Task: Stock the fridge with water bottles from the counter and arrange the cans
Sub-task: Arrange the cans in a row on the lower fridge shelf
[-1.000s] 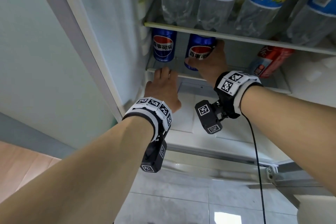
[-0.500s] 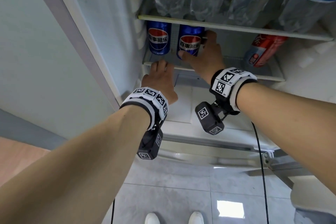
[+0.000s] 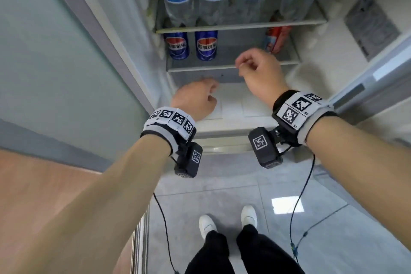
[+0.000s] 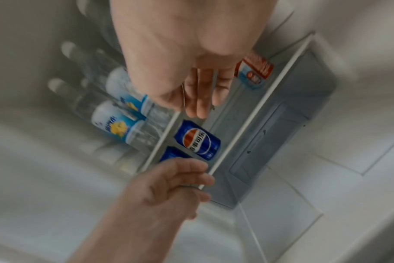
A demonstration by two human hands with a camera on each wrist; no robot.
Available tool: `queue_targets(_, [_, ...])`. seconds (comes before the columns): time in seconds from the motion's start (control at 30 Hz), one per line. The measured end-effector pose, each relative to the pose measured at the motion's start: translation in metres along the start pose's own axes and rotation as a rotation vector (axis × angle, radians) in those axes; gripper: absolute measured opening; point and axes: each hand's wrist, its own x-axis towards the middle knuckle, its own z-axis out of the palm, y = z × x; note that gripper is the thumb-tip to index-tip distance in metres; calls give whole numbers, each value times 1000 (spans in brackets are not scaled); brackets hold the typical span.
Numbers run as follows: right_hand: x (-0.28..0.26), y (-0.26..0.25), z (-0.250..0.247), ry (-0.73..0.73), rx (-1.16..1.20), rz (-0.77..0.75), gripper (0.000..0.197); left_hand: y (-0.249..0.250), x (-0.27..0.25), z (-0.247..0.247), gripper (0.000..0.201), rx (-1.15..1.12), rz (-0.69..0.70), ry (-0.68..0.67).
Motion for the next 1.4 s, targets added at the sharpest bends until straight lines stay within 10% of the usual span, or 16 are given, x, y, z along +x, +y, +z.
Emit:
queue_targets(0.5, [-174,51,-110,-27,1,296,13,115,-68,64,37,-265,196,-305])
queue_targets(0.83, [-279,106,-199,-9,-75,218,17,222,-96,104,29,-167,370,-473])
queue_targets(1.4, [-369,188,-303,251,-203,452,17,302,-102,181,64,-300,384,-281])
